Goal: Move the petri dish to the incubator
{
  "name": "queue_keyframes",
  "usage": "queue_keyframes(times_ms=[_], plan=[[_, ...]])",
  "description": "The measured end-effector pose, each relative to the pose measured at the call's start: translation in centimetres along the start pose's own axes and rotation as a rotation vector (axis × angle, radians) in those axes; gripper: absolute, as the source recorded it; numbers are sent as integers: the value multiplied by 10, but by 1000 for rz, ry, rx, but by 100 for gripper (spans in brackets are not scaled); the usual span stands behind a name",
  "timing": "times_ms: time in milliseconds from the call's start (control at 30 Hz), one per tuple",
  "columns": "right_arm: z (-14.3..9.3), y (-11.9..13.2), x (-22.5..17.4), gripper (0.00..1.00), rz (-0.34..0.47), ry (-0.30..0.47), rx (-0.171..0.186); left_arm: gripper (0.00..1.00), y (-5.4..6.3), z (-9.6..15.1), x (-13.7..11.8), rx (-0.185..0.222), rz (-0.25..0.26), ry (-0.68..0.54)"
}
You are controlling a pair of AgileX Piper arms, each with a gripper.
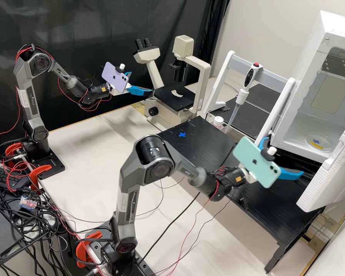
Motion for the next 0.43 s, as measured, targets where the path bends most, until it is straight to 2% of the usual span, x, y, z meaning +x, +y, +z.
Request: queue_keyframes(times_ms=[200,433], plan=[[-18,-25,-43,100,-28,64,4,100,0,0,0,0,0,0],[-35,-62,-88,100,-119,105,79,100,0,0,0,0,0,0]])
